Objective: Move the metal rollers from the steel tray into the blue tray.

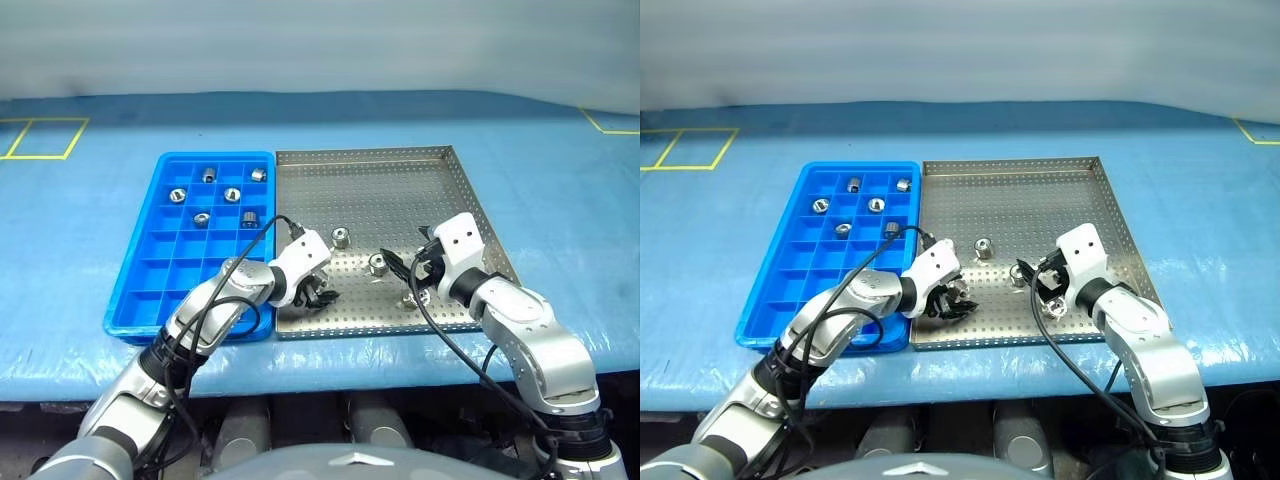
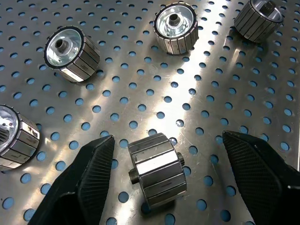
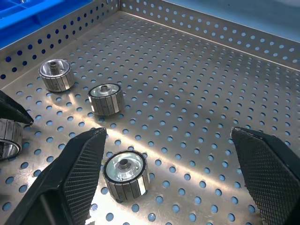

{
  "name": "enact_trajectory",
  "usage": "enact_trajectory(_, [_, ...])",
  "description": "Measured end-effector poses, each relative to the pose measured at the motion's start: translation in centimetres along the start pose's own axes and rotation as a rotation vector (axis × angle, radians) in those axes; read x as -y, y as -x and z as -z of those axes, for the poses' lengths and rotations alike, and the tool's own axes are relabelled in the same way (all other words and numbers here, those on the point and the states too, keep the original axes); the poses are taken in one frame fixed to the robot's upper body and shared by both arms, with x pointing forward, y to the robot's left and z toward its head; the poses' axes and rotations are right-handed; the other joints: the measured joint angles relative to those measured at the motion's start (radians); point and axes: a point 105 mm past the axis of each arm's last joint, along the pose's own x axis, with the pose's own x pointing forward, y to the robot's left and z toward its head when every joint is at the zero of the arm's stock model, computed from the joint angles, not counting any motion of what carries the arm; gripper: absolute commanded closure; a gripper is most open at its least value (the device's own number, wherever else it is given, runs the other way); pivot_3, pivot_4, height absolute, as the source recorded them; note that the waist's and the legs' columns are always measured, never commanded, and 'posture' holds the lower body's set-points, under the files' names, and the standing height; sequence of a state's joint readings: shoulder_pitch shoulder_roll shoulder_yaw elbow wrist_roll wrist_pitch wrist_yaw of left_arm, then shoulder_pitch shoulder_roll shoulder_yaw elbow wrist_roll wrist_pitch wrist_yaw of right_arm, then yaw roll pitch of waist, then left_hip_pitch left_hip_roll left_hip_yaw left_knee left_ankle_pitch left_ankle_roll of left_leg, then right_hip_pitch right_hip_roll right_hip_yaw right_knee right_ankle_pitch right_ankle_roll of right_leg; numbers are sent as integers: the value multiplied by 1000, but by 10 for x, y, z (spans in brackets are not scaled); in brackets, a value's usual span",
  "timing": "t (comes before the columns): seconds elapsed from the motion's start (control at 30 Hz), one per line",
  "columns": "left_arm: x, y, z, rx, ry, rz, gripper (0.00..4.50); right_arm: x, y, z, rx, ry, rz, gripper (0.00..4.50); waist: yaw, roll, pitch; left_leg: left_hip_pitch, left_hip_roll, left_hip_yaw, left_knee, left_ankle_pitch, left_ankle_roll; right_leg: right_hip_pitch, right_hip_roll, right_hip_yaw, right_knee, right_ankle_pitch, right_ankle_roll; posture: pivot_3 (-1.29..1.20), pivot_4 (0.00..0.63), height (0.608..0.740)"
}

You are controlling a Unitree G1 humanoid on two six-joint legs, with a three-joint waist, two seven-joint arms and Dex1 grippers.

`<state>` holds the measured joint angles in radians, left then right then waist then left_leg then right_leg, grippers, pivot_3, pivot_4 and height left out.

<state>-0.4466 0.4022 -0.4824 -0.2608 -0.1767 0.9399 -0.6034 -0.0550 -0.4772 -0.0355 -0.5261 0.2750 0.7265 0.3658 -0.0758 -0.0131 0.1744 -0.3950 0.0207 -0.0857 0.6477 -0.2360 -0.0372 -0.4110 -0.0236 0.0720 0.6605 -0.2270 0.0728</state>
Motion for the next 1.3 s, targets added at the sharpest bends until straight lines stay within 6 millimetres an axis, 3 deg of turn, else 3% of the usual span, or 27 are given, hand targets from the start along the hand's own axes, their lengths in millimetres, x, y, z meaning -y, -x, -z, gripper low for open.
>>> enact_trajectory(0.17, [-2, 0, 1, -13, 7, -19, 3213, 6, 0, -2, 7, 1, 41, 0, -2, 1, -1, 1, 0, 0, 0, 0, 0, 0, 0, 0, 0, 0, 0, -82, 150, 740])
enact_trajectory(0.43, [-1, 0, -5, 31, 47, -11, 3203, 7, -1, -3, 11, 2, 54, 0, -1, 1, -1, 0, 0, 0, 0, 0, 0, 0, 0, 0, 0, 0, 0, -74, 150, 740])
enact_trajectory(0.53, [-2, 8, -22, 173, 128, 33, 3203, 4, -1, -3, 12, 3, 36, 0, 1, 1, 0, -1, 0, 0, 0, 0, 0, -1, 0, 0, 0, 0, 0, -63, 150, 740])
enact_trajectory(0.63, [-10, 27, -41, 285, 103, 11, 3203, -6, -2, -2, 6, 1, -46, 0, 1, 1, -1, 0, 0, 0, -1, 0, 0, -1, 0, 0, 0, 0, 0, -35, 150, 740])
enact_trajectory(0.73, [-29, 44, -33, 247, 66, -93, 3203, -23, 2, 1, -13, 14, -188, 0, 1, 1, 0, 0, 0, 0, -1, 0, 0, 0, 0, 0, 0, 0, 0, -20, 150, 740])
enact_trajectory(0.97, [-57, 82, -5, 137, 21, -347, 3203, -56, 5, -12, 50, 10, -390, 0, 15, -1, 0, -1, 0, 0, -1, 0, 0, 0, 0, 0, 0, 0, 0, 24, 150, 740])
enact_trajectory(1.13, [-95, 122, 14, 87, 92, -691, 3203, -59, 3, -16, 58, 25, -411, 0, 26, -1, 1, -1, 0, 0, 0, 0, 0, 0, 0, -1, -1, 0, 0, 47, 150, 740])
enact_trajectory(1.3, [-98, 131, 18, 137, 185, -788, 3203, -58, 0, -18, 57, 40, -411, 0, 51, -1, 1, -1, 0, -1, -1, 0, 0, -1, -1, -1, -1, 0, 0, 69, 150, 740])
